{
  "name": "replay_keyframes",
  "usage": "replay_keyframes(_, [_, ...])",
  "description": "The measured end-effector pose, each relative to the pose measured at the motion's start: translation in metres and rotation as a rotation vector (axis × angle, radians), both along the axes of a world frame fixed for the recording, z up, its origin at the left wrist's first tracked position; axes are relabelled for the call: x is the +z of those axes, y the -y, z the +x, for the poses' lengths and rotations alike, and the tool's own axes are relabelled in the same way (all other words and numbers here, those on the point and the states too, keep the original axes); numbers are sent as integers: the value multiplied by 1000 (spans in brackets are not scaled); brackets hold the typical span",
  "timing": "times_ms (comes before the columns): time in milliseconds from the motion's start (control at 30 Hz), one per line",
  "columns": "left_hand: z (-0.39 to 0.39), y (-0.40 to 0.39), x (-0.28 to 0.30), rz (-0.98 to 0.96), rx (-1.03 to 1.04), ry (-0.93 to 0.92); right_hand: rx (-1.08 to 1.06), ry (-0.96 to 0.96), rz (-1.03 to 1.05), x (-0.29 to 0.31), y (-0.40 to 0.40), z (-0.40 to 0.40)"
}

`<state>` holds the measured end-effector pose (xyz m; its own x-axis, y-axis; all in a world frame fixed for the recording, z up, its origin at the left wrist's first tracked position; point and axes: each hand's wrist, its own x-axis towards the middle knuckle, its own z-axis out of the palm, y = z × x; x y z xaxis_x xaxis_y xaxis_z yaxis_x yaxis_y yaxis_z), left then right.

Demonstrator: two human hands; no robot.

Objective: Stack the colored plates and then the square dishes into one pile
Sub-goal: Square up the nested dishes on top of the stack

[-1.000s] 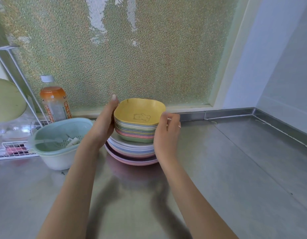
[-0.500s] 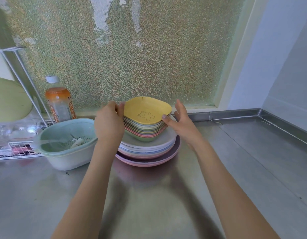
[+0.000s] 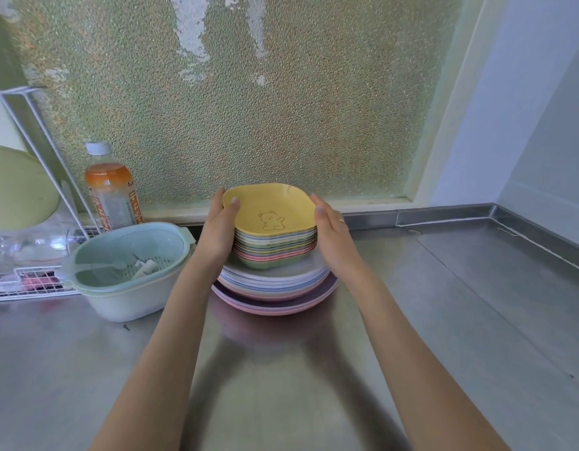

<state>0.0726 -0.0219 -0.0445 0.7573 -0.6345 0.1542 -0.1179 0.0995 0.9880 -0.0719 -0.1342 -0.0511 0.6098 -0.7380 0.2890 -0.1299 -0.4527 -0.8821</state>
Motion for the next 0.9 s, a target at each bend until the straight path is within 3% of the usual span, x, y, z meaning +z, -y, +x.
replay_keyframes(400, [-3,4,-1,-28,61,54,-28,88,53,1,-11,-1])
replay_keyframes(600, [-2,3,2,0,123,133,-47,37,19,-2,-18,2])
replay_keyframes(667, [1,2,3,15,100,104,-41,47,22,-2,-22,1])
replay_keyframes(800, [2,-1,3,-84,-68,-181,-34,81,38,-4,-28,0])
replay_keyframes(900, [7,2,-2,-42,-29,-105,-37,79,49,-4,-27,2])
